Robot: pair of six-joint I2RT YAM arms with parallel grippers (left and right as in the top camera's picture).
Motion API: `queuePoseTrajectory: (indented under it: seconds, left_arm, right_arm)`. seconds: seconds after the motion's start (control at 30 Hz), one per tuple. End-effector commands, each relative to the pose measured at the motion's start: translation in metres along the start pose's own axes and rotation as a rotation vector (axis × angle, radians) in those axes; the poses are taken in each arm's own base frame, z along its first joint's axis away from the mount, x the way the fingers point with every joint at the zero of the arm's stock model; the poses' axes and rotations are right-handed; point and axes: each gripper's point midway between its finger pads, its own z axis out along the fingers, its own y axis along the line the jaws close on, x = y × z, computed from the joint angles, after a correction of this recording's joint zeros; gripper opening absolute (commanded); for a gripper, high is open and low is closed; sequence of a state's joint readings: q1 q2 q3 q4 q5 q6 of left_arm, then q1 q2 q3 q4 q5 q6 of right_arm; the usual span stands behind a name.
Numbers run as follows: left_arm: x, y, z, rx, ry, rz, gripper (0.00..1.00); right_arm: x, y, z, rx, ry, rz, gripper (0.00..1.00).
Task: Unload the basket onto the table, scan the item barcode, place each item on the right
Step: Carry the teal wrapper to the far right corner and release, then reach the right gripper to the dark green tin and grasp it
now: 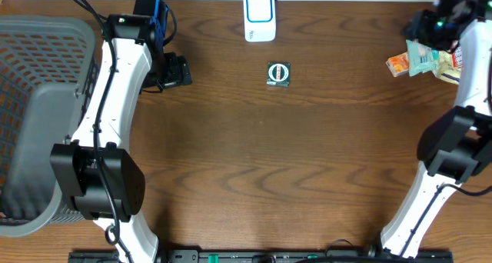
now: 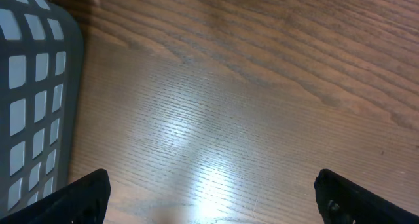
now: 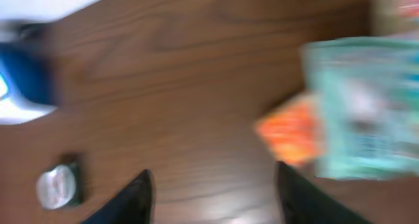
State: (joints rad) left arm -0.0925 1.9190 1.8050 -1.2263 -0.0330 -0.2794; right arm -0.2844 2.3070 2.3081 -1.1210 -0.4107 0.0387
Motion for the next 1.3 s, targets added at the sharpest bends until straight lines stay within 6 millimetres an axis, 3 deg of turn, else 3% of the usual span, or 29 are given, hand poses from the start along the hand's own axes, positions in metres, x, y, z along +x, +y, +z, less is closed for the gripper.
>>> queuePoseTrajectory:
  seconds: [0.0, 0.07, 0.3, 0.57, 0.83, 1.0, 1.27]
  left_arm:
    - [0.002, 0.004, 0.002, -0.016, 0.006, 0.015, 0.98]
    - [0.002, 0.004, 0.002, -0.016, 0.006, 0.015, 0.98]
    - [0.002, 0.004, 0.002, -0.016, 0.007, 0.015, 0.98]
    - [0.002, 0.004, 0.002, -0.016, 0.006, 0.015, 0.98]
    - [0.002, 0.004, 0.002, -0.016, 0.006, 0.015, 0.97]
    - [0.002, 0.004, 0.002, -0.016, 0.006, 0.015, 0.98]
    - [0.002, 0.004, 0.002, -0.016, 0.007, 0.015, 0.98]
  right_arm:
    - [0.021, 0.073, 0.012, -0.280, 0.084, -0.036, 0.70]
    - [0.033, 0.093, 0.019, -0.291, 0.127, -0.059, 0.65]
    - [0.081, 0.147, 0.065, -0.163, 0.250, -0.212, 0.64]
    - [0.125, 0.189, 0.106, 0.011, 0.284, -0.241, 0.74]
    - [0.156, 0.205, 0.135, 0.214, 0.218, -0.240, 0.76]
    - [0.168, 0.195, 0.149, 0.362, 0.149, -0.268, 0.89]
    - [0.185, 0.190, 0.169, 0.357, 0.144, -0.276, 0.86]
